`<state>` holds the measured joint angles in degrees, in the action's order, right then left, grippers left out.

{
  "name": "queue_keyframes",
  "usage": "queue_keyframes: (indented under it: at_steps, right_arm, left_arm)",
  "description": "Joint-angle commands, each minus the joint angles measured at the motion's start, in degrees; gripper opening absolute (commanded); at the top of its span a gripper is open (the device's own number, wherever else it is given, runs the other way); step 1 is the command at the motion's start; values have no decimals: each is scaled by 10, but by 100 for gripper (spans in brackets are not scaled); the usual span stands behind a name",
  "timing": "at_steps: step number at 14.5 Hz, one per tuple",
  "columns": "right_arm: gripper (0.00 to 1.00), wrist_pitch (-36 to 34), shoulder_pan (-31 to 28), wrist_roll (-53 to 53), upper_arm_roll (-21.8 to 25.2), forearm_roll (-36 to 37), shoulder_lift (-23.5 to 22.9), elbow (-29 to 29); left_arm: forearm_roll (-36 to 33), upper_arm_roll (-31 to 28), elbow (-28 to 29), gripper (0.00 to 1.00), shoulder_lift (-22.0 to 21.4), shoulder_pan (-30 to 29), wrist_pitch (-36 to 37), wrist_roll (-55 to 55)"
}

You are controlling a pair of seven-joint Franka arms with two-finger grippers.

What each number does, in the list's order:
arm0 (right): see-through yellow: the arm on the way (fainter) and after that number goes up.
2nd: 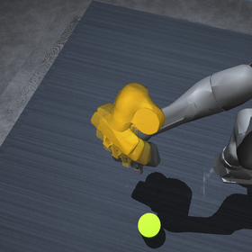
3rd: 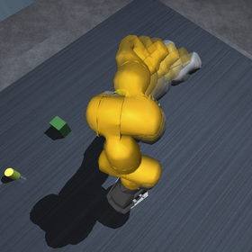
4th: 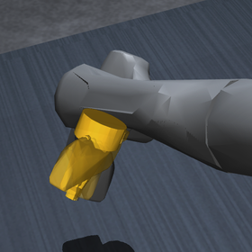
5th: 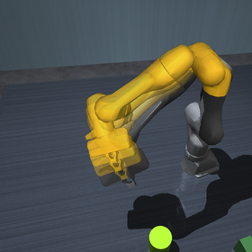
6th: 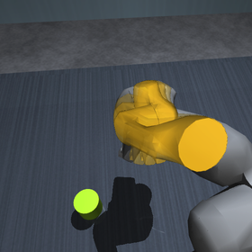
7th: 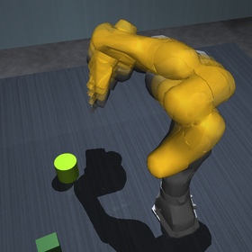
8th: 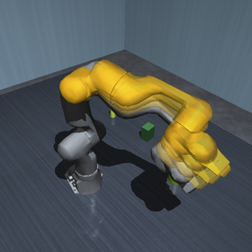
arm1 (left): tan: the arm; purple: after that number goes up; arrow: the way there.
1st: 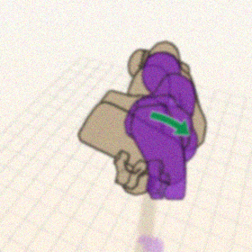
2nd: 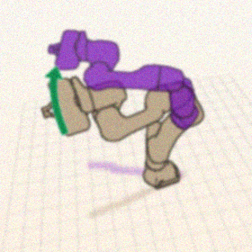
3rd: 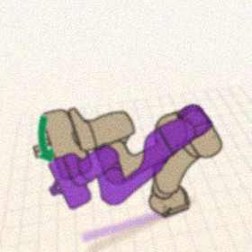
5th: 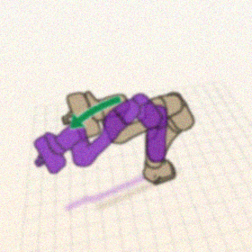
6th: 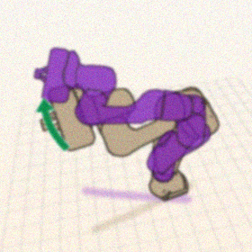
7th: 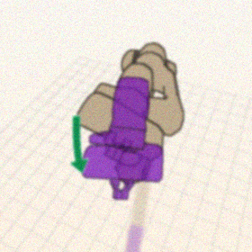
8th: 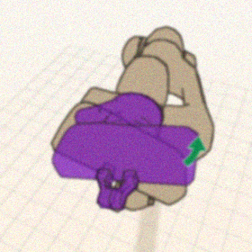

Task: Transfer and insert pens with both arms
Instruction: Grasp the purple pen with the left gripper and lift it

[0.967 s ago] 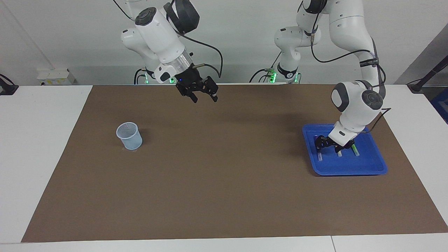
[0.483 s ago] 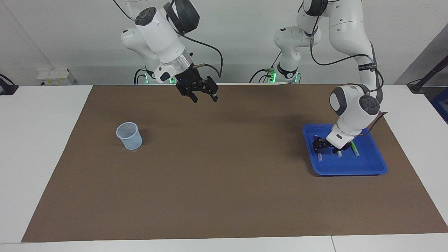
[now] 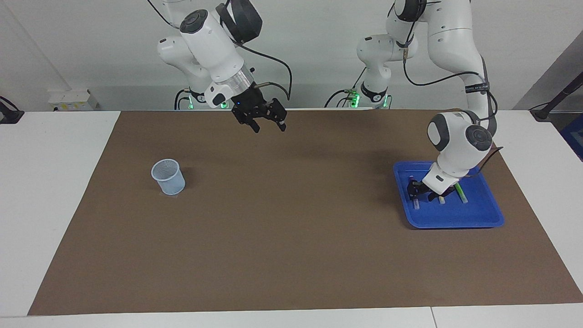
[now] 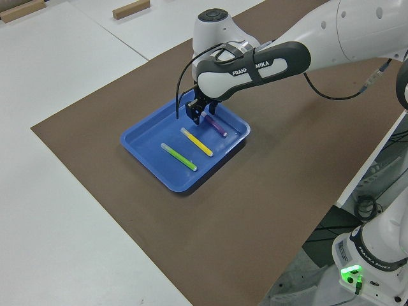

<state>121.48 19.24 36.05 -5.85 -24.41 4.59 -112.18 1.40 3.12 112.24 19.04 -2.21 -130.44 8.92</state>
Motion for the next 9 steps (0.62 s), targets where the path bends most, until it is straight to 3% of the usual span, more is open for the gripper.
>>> queue_keyframes:
  at_steps: [1,3,5,7,9]
  right_arm:
    - [100,11,0,10,-2,-14,4,-8]
    - [100,12,-1,10,-2,-14,4,-9]
    - [100,11,0,10,-2,-14,4,-9]
    - [100,10,0,10,-2,-14,4,-8]
    - [100,12,0,10,-2,-14,4,-8]
  left_arm:
    - [1,-2,19,50,6,5,-42,7]
    - [1,-2,25,32,6,5,-49,7]
    - [1,-2,25,7,6,6,-46,8]
    - [1,-2,25,0,6,6,-40,8]
    - [1,-2,24,0,6,6,-36,8]
